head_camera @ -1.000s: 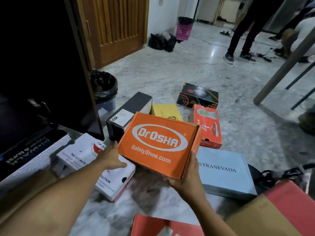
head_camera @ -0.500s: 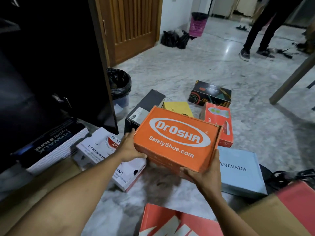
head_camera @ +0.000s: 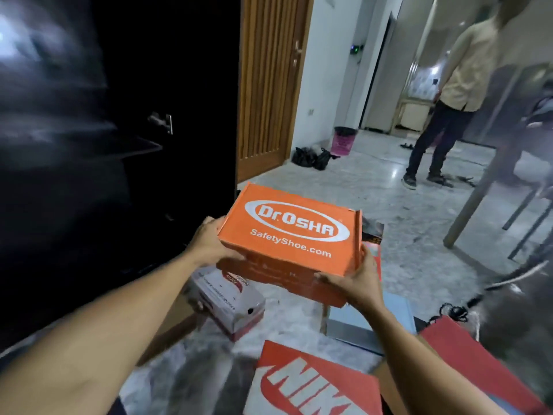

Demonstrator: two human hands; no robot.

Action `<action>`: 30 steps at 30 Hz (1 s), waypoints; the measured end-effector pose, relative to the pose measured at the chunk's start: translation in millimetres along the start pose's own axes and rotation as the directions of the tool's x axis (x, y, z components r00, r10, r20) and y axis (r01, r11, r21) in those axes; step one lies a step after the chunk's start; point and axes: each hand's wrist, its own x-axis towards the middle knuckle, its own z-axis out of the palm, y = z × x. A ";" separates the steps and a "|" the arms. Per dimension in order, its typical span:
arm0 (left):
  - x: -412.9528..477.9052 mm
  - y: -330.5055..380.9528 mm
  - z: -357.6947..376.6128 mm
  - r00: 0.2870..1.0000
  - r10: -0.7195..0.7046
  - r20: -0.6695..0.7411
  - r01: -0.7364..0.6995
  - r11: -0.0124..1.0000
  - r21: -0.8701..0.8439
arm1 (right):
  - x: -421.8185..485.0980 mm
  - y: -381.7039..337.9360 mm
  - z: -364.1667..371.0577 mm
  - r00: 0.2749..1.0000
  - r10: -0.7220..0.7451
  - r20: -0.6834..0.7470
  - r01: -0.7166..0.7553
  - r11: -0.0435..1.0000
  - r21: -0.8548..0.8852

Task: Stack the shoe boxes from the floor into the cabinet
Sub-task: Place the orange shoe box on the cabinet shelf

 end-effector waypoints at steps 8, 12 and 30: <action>-79.8 -3.1 -151.7 0.984 0.003 -0.177 0.016 0.994 0.106 | -34.6 -119.0 45.7 0.974 -0.059 0.219 0.043 0.996 0.080; -113.8 -27.1 -203.1 0.964 -0.055 -0.260 0.096 0.984 0.150 | -45.4 -163.1 83.8 0.943 -0.084 0.321 0.066 0.996 0.066; -89.2 -224.8 -244.8 0.796 -0.494 -0.349 0.413 0.865 -0.283 | 60.8 -154.0 356.7 0.770 -0.163 0.617 0.142 0.986 0.083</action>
